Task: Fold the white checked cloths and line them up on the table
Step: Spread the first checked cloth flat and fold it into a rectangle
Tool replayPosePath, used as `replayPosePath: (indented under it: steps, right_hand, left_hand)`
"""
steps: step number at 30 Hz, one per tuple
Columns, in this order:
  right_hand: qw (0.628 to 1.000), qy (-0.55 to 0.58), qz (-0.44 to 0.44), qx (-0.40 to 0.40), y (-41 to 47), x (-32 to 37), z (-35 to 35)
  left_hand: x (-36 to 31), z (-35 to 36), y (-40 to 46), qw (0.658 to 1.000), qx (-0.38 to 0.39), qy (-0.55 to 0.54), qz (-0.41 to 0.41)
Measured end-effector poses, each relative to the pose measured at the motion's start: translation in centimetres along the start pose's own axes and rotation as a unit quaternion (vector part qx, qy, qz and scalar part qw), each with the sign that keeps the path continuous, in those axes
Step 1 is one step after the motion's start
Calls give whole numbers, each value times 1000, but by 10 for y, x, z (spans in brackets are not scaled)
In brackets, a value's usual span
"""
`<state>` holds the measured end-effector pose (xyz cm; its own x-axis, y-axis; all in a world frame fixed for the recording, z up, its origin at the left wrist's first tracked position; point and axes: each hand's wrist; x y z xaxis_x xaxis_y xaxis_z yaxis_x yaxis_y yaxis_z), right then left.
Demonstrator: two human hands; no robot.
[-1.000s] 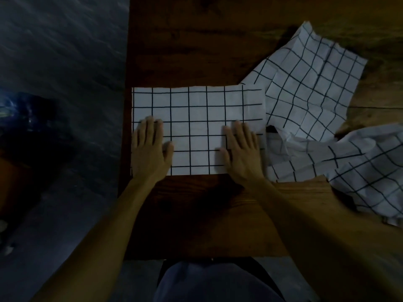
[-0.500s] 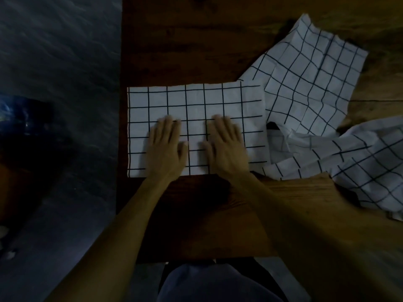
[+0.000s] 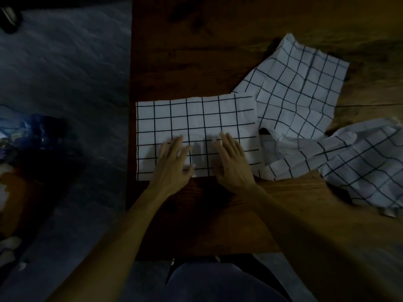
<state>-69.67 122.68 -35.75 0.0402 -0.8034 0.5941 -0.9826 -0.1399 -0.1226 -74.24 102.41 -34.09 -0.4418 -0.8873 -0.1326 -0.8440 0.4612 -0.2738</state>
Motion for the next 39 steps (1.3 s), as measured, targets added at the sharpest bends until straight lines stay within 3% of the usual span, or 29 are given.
replayPosePath:
  steps: [4, 11, 18, 28, 35, 39]
  right_hand:
    - [1000, 7, -11, 17, -17, 9, 9]
    - [998, -35, -46, -11, -34, 4, 20]
    - [997, -33, -38, -63, -26, 10, 21]
    - [993, 48, 1, -104, -12, 32, 8]
    - [999, 28, 3, -37, -12, 46, -13]
    - [996, 40, 4, -84, -3, 52, -34]
  left_hand:
    - [-10, 4, -14, 998, -17, 29, 56]
    - [-25, 13, -25, 993, -88, 74, 20]
    - [-26, 18, -21, 980, -174, 83, 49]
    - [-24, 7, -19, 995, -78, 52, 23]
    - [-45, -13, -19, 988, -144, 45, 12]
    - [-57, -35, -24, 997, -73, 2, -23]
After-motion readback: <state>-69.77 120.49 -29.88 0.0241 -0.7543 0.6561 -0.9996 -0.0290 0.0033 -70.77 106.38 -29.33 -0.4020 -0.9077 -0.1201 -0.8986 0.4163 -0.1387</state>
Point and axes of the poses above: each hand's wrist, its own y-axis towards the middle knuckle, its own z-axis out of the palm, x = y × z, and after that the axes turned 13 degrees about y, right-handed
